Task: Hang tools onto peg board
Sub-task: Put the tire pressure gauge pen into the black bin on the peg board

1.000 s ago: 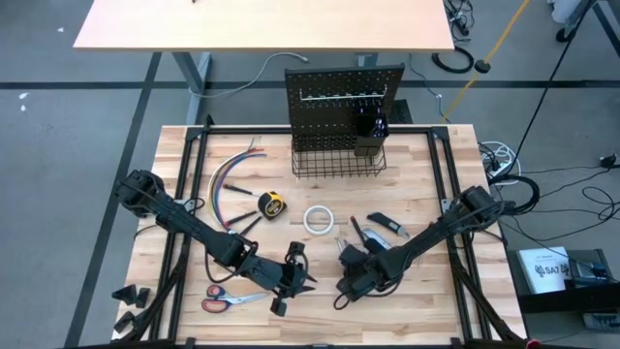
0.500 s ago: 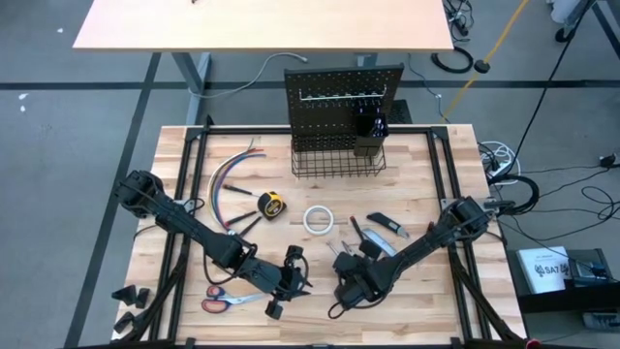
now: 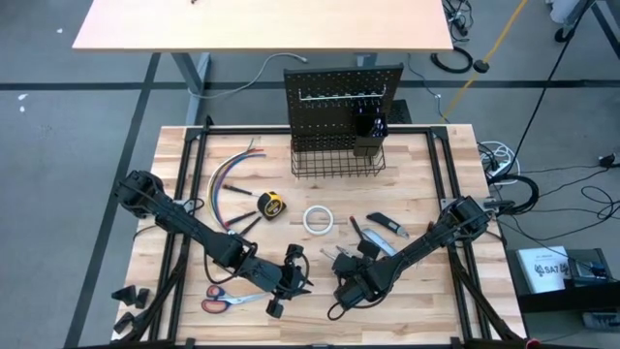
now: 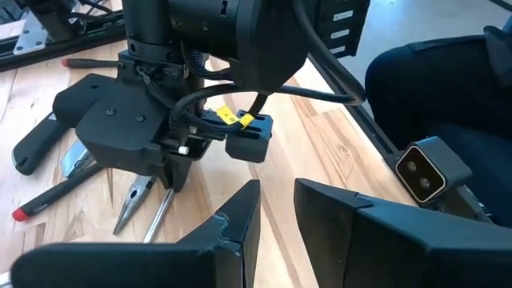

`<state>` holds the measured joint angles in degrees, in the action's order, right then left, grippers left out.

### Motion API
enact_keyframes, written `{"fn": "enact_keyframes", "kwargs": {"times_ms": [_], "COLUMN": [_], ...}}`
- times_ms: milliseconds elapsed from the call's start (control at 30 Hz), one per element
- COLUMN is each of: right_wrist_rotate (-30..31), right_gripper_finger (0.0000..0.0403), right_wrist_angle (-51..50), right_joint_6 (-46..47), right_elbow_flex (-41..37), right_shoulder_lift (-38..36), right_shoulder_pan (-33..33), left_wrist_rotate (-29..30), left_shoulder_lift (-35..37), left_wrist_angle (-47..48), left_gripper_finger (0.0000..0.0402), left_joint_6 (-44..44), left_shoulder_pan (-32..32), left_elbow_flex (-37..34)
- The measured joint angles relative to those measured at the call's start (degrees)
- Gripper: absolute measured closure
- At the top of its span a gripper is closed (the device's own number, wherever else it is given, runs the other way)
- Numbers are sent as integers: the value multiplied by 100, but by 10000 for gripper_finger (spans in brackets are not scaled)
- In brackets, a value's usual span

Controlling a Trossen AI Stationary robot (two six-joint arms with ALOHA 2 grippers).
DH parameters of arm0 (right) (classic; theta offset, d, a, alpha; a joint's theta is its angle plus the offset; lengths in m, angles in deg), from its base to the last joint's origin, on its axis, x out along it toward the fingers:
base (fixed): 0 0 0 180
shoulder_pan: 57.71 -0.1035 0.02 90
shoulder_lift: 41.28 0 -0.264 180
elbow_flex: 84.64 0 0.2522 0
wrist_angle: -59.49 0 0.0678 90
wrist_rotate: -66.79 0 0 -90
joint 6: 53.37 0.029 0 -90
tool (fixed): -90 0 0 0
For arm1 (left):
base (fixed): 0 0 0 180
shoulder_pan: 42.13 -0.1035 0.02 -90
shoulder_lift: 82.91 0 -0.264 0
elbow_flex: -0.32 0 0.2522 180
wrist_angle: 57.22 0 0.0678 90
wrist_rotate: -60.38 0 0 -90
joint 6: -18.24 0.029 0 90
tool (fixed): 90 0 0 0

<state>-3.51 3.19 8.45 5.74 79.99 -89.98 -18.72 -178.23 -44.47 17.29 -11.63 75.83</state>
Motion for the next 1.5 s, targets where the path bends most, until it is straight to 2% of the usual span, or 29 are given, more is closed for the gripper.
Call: {"fn": "enact_keyframes", "kwargs": {"times_ms": [200,567,767,1300,1500], "right_wrist_rotate": [-9,-181,-51,-50,-45], "right_gripper_finger": [395,399,399,399,343], "right_wrist_angle": [32,439,864,940,939], "right_joint_6": [-111,-367,-596,-809,-820], "right_elbow_flex": [-22,-66,-59,-48,-39], "right_shoulder_lift": [-85,-867,-879,-876,-879], "right_shoulder_pan": [-48,-172,-180,-144,-144], "left_wrist_rotate": [0,1,2,46,45], "left_shoulder_lift": [36,73,73,-335,-738], "left_wrist_angle": [-12,-143,-151,-128,-87], "left_gripper_finger": [315,315,315,315,315], "left_joint_6": [23,32,40,-5,-5], "left_shoulder_pan": [0,0,0,-210,-328], "left_elbow_flex": [0,0,0,2,2]}}
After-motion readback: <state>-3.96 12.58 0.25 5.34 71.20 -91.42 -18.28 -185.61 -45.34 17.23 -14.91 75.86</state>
